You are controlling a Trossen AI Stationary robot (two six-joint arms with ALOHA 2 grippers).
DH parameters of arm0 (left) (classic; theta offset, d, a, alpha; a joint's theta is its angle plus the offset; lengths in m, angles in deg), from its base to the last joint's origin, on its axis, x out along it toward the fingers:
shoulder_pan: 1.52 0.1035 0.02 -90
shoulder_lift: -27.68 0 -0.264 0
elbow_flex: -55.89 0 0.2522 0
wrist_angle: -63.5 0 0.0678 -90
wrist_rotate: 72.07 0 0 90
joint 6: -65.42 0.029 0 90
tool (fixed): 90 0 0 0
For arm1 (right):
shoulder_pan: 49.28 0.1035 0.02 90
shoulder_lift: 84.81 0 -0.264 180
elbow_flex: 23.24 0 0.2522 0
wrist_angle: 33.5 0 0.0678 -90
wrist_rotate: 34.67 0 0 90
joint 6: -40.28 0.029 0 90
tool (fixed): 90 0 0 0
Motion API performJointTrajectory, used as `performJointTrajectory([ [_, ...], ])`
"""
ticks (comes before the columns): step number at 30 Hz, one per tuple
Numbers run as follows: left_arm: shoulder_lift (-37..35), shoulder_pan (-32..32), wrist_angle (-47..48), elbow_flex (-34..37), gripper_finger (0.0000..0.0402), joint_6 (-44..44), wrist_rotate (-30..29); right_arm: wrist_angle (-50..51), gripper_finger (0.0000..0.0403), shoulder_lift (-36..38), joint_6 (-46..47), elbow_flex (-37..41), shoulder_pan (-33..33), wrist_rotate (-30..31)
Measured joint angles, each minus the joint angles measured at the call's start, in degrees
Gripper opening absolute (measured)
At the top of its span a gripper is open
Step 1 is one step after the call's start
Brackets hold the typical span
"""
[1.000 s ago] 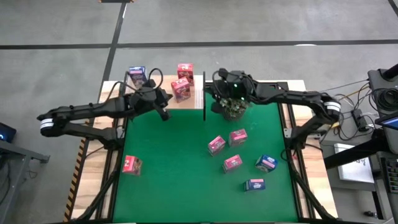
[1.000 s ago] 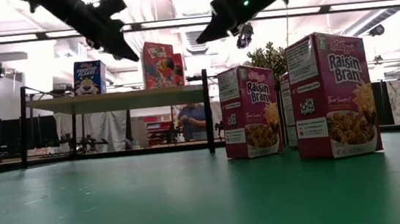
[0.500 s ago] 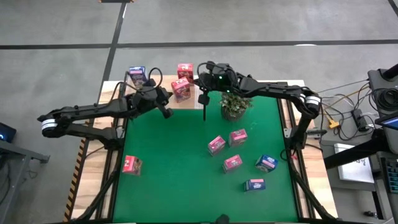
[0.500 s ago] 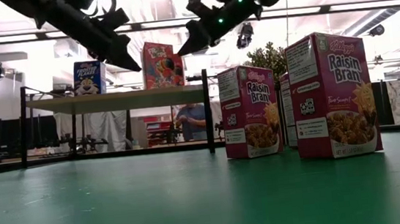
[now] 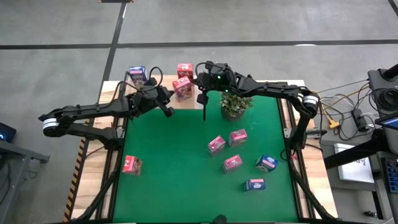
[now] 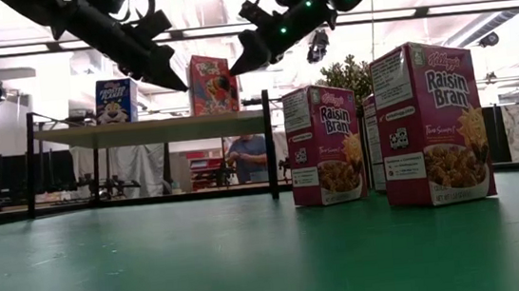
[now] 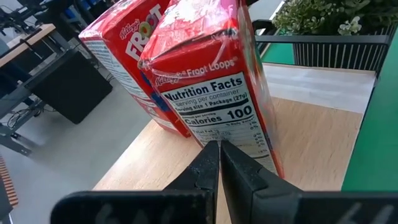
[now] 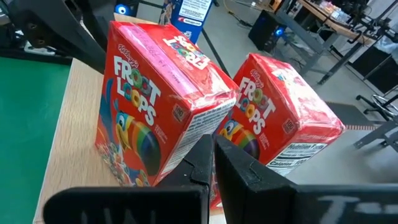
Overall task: Stack cereal on shelf
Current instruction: Put the right red cereal box on the shelf
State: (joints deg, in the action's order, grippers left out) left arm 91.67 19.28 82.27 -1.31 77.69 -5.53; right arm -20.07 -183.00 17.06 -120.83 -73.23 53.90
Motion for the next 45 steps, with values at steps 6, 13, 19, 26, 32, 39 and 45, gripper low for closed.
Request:
performJointTrajectory([
  [6, 0.0, 0.8, 0.0, 0.0, 0.0, 0.1, 0.0, 0.1, 0.0008, 0.0, -0.8, 0.0, 0.2, -0.5],
  [13, 0.0, 2.5, 0.0, 0.0, 0.0, 0.6, 0.0, 1.7, 0.0008, 0.1, -1.5, 0.0, 1.3, -0.5],
  [19, 0.0, 3.0, -1.4, 0.0, 0.0, 0.7, 0.0, 4.6, 0.0008, 0.7, -1.9, -0.2, 2.2, 0.0],
  [26, -0.8, 3.0, -0.4, 0.0, 0.0, 1.7, 0.1, 8.8, 0.0008, 3.6, -1.8, -0.2, 3.4, 1.0],
  [32, -3.2, 2.7, 5.7, 0.0, 0.0, 1.3, 5.5, 10.5, 0.0008, 4.5, -1.4, -0.2, 3.6, 2.0],
  [39, -1.0, 2.7, 1.1, 0.0, 0.0, 2.7, 8.0, 10.5, 0.0008, 3.8, -1.3, -0.2, 3.4, 2.6],
  [45, 1.6, 2.8, -2.5, 0.0, 0.0, 3.5, 6.1, 10.6, 0.0008, 3.7, -1.3, -0.2, 3.4, 3.1],
])
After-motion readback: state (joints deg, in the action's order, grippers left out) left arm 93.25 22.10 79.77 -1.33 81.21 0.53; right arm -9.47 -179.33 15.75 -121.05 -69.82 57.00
